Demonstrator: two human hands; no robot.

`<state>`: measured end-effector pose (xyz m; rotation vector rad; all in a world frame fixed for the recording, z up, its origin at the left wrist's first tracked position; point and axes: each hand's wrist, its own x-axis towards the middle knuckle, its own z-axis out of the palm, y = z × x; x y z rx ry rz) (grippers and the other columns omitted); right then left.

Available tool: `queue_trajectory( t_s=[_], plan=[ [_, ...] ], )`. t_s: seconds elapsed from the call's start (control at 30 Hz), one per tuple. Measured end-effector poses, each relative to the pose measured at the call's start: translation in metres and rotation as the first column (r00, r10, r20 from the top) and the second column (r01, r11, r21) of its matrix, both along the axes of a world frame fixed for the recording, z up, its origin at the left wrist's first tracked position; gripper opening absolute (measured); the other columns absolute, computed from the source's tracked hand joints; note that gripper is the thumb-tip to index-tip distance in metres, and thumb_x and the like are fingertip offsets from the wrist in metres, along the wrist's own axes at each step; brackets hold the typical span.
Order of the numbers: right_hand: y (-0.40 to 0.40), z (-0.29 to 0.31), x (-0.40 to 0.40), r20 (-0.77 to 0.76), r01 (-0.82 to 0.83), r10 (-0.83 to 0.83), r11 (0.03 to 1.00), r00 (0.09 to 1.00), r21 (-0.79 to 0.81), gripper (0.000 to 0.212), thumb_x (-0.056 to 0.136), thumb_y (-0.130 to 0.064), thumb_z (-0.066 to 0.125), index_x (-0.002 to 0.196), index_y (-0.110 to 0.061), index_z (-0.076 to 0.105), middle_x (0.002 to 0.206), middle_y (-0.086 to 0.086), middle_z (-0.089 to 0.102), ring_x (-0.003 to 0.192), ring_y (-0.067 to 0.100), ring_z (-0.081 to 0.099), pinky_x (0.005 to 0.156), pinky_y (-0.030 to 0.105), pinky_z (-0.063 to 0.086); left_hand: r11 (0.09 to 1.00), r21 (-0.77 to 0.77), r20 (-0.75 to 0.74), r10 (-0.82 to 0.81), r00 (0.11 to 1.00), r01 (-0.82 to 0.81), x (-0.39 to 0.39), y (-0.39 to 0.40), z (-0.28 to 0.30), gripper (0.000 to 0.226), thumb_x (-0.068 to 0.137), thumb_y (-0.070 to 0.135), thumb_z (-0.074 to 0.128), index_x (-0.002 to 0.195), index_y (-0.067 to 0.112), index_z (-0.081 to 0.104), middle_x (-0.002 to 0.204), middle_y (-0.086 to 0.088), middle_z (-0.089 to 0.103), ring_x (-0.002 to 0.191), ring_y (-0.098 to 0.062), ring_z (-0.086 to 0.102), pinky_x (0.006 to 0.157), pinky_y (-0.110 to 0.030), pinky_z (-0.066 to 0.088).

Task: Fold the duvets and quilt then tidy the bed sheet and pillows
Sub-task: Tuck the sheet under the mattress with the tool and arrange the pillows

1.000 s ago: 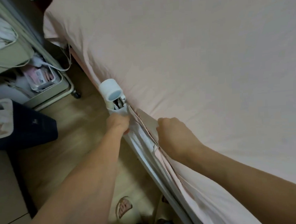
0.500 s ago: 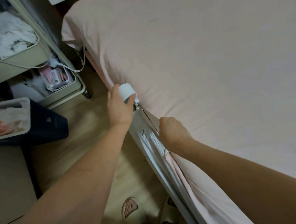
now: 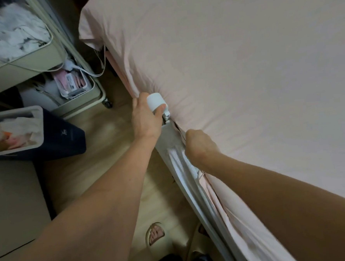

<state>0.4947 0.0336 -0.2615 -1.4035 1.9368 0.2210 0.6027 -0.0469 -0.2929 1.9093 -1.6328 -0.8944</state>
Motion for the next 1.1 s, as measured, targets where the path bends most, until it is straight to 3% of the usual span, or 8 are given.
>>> queue_trajectory(
  t_s=[0.17, 0.4, 0.57, 0.73, 0.93, 1.0, 1.07, 1.1],
  plan=[
    [-0.023, -0.041, -0.001, 0.066, 0.046, -0.049, 0.997, 0.997, 0.056, 0.040, 0.090, 0.001, 0.041, 0.128, -0.003, 0.050, 0.128, 0.017, 0.054, 0.118, 0.033, 0.053, 0.093, 0.036, 0.044, 0.997, 0.066, 0.044, -0.036, 0.998, 0.033, 0.000, -0.009, 0.000, 0.042, 0.089, 0.027, 0.065, 0.123, 0.008, 0.047, 0.127, -0.012, 0.045, 0.109, -0.030, 0.052, 0.086, -0.028, 0.037],
    [-0.025, -0.030, -0.007, -0.007, -0.148, 0.150, 0.980, 0.989, 0.132, 0.012, 0.089, 0.005, 0.046, 0.099, 0.004, 0.052, 0.118, 0.020, 0.058, 0.110, 0.035, 0.058, 0.073, 0.030, 0.042, 0.993, 0.112, 0.008, -0.032, 0.999, 0.030, -0.002, -0.014, -0.003, 0.044, 0.090, 0.022, 0.063, 0.127, 0.007, 0.043, 0.130, -0.014, 0.041, 0.112, -0.033, 0.050, 0.091, -0.032, 0.037],
    [-0.019, -0.049, -0.005, -0.085, -0.169, 0.183, 0.975, 0.979, 0.144, 0.033, 0.092, 0.001, 0.044, 0.125, 0.001, 0.051, 0.126, 0.017, 0.055, 0.115, 0.033, 0.056, 0.089, 0.035, 0.047, 0.995, 0.096, -0.067, -0.025, 0.997, 0.032, -0.007, -0.006, -0.011, 0.046, 0.093, 0.022, 0.060, 0.131, 0.007, 0.040, 0.133, -0.014, 0.038, 0.117, -0.035, 0.047, 0.096, -0.036, 0.037],
    [0.010, -0.026, -0.016, -0.066, -0.294, 0.329, 0.905, 0.942, 0.309, 0.011, 0.086, 0.009, 0.051, 0.077, 0.002, 0.051, 0.094, 0.019, 0.064, 0.085, 0.030, 0.066, 0.060, 0.027, 0.046, 0.998, 0.069, -0.082, 0.001, 0.997, 0.004, -0.004, -0.007, -0.016, 0.048, 0.093, 0.022, 0.059, 0.134, 0.006, 0.039, 0.135, -0.016, 0.039, 0.123, -0.033, 0.043, 0.099, -0.035, 0.034],
    [0.064, -0.038, -0.032, -0.075, -0.176, 0.203, 0.947, 0.976, 0.268, 0.028, 0.093, 0.002, 0.040, 0.119, 0.001, 0.049, 0.116, 0.017, 0.058, 0.104, 0.030, 0.060, 0.075, 0.028, 0.045, 0.999, 0.053, -0.003, 0.009, 1.000, -0.008, -0.003, 0.002, -0.013, 0.060, 0.096, 0.025, 0.055, 0.147, 0.014, 0.027, 0.147, -0.012, 0.031, 0.126, -0.033, 0.044, 0.099, -0.036, 0.035],
    [0.073, -0.033, -0.035, -0.054, -0.181, 0.200, 0.951, 0.978, 0.251, 0.017, 0.095, 0.000, 0.037, 0.098, 0.001, 0.053, 0.102, 0.014, 0.058, 0.098, 0.028, 0.058, 0.076, 0.028, 0.043, 0.993, 0.101, 0.036, 0.056, 0.998, -0.060, -0.006, 0.028, -0.020, 0.065, 0.096, 0.024, 0.054, 0.150, 0.014, 0.020, 0.147, -0.013, 0.032, 0.126, -0.032, 0.044, 0.099, -0.036, 0.035],
    [0.092, -0.024, -0.039, -0.037, -0.173, 0.189, 0.949, 0.981, 0.263, 0.023, 0.093, 0.000, 0.038, 0.071, -0.006, 0.041, 0.081, 0.009, 0.052, 0.091, 0.029, 0.056, 0.070, 0.031, 0.040, 0.965, 0.258, 0.063, 0.029, 0.998, -0.044, -0.015, 0.071, -0.032, 0.053, 0.096, 0.023, 0.053, 0.143, 0.006, 0.034, 0.140, -0.016, 0.042, 0.125, -0.032, 0.045, 0.097, -0.034, 0.035],
    [0.102, -0.021, -0.043, -0.033, -0.144, 0.158, 0.955, 0.987, 0.260, 0.020, 0.092, -0.001, 0.039, 0.072, -0.005, 0.041, 0.082, 0.010, 0.052, 0.094, 0.031, 0.058, 0.069, 0.029, 0.039, 0.934, 0.358, 0.075, -0.043, 0.996, 0.013, -0.019, 0.095, -0.038, 0.045, 0.096, 0.025, 0.052, 0.135, 0.003, 0.043, 0.136, -0.017, 0.048, 0.123, -0.033, 0.047, 0.096, -0.035, 0.037]
  ],
)
